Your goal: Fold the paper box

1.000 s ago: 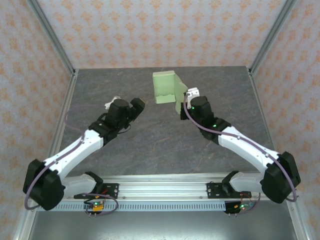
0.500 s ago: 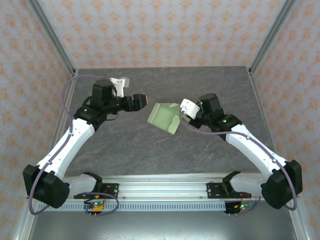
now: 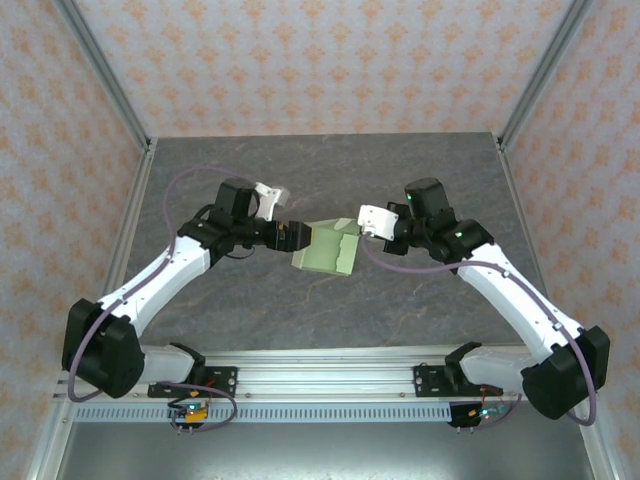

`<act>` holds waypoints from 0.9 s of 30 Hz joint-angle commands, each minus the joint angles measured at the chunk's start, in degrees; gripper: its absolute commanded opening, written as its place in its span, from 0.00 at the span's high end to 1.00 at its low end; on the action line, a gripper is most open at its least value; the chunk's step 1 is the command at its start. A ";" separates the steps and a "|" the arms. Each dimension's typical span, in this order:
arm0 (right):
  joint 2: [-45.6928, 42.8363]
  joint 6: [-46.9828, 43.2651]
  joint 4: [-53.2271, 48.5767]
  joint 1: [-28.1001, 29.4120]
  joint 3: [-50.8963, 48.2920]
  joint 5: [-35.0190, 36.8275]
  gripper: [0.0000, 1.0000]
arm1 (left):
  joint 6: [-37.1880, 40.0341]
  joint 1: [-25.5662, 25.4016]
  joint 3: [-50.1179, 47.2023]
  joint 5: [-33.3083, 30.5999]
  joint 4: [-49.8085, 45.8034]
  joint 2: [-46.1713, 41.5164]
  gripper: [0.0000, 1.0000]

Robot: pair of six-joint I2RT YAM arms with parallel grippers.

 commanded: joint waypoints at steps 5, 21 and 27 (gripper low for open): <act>3.11 -3.20 -5.67 -0.19 3.83 -5.32 0.99 | 2.79 -1.20 0.73 -3.21 -1.16 2.44 0.00; 23.31 3.66 -20.53 1.30 21.86 5.02 0.84 | -10.68 -1.79 -2.95 -2.91 6.00 9.39 0.00; 23.69 7.36 -12.21 2.16 20.25 5.95 0.58 | -14.54 -2.67 -5.64 -6.22 11.07 11.52 0.00</act>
